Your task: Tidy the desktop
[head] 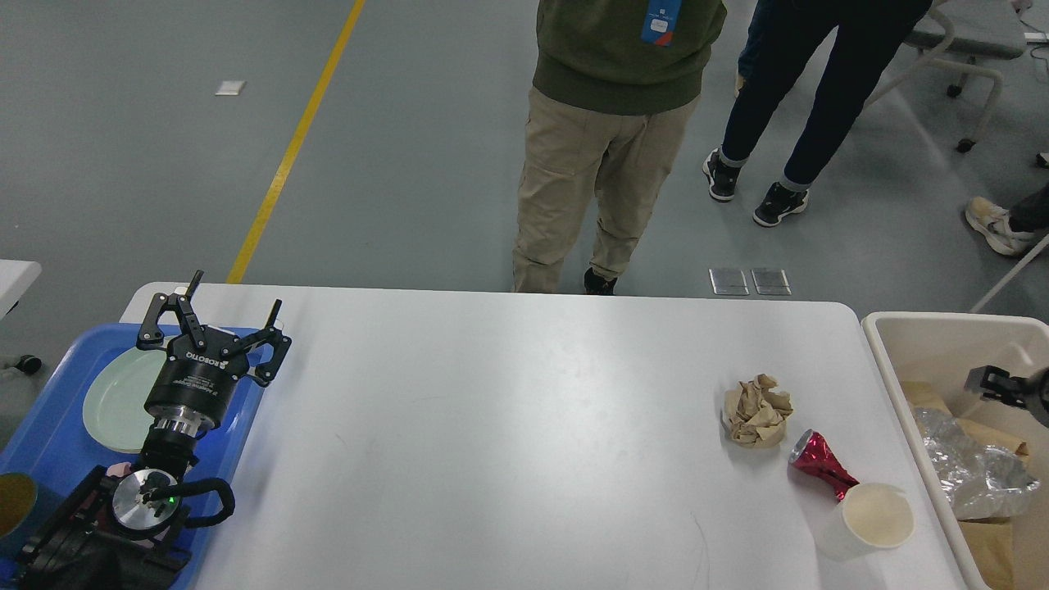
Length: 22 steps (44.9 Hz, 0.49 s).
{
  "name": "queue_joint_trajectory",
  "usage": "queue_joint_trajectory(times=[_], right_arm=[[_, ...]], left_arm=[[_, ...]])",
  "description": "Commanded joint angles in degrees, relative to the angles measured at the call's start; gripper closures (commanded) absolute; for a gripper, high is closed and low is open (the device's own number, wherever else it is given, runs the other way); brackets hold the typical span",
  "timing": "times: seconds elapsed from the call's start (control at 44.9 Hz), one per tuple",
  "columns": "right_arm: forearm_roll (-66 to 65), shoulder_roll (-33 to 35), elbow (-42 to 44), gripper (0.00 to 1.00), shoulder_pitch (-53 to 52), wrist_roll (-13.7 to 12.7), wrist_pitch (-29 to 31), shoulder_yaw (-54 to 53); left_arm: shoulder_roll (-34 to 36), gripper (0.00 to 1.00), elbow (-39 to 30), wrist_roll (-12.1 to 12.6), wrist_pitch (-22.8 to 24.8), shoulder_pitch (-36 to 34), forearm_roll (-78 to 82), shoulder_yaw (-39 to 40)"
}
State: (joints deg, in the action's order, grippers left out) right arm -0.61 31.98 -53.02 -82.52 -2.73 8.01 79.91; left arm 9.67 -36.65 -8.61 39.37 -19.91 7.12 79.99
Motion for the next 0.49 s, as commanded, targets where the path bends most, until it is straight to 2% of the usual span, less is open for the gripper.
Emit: queue_joint_trajectory(times=[0.0,0.223,0.29,0.468], right_arm=[[0.26,-2.0,-9.02,0.0,-12.12,-0.08,8.49,2.44],[0.35,-11.31,-14.03,0.0,-30.76,0.0,32.22,2.7],[0.35,-14.22,-16.49,0.0,-36.38,0.0,37.32,2.36],[0.96,-14.31,-28.35,0.0,-50.19,0.0,39.09,0.77]], left_arm=[[0.0,0.04,0.0,0.0,0.0,0.05,0.0,-0.01],[0.0,0.04,0.0,0.0,0.0,0.05,0.0,-0.01],[0.0,0.04,0.08,0.0,0.0,0.05,0.0,-0.01],[0.0,0.04,0.0,0.0,0.0,0.05,0.0,-0.01]])
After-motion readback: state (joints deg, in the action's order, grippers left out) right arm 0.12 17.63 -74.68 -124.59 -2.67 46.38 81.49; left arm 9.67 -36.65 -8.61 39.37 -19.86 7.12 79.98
